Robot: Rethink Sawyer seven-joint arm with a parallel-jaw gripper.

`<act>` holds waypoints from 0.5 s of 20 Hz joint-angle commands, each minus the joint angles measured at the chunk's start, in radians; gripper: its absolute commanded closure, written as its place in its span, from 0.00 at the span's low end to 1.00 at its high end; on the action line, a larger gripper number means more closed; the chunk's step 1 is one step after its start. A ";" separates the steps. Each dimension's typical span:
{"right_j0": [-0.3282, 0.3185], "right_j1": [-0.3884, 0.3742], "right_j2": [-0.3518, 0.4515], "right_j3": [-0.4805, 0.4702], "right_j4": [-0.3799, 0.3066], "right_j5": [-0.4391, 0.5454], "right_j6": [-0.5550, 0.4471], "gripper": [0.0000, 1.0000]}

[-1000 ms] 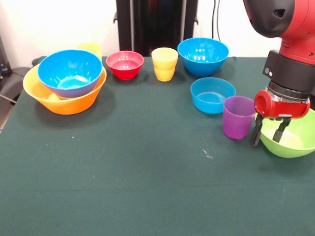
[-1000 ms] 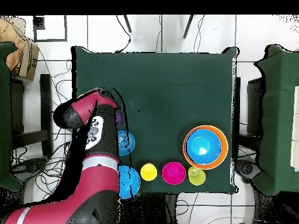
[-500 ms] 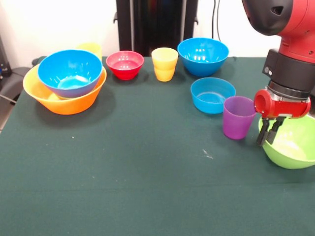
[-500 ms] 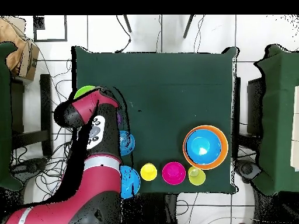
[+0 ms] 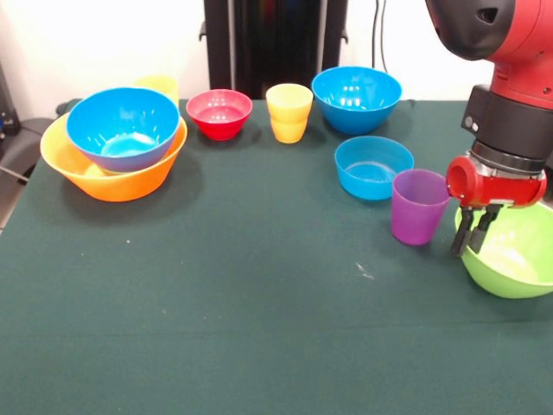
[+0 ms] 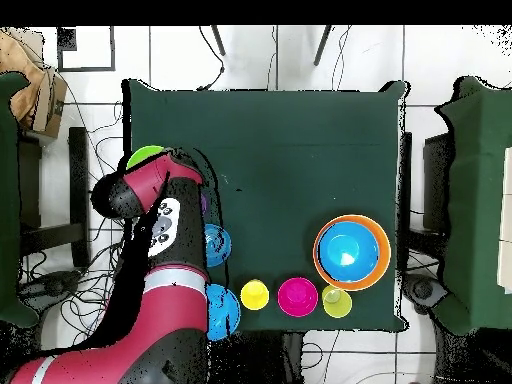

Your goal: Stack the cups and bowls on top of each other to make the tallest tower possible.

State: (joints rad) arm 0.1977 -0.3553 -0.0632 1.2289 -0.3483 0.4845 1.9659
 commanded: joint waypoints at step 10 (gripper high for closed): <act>-0.011 -0.048 0.094 -0.025 0.043 0.068 0.030 1.00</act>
State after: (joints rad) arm 0.1954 -0.3702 -0.0590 1.2290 -0.3309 0.4847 1.9659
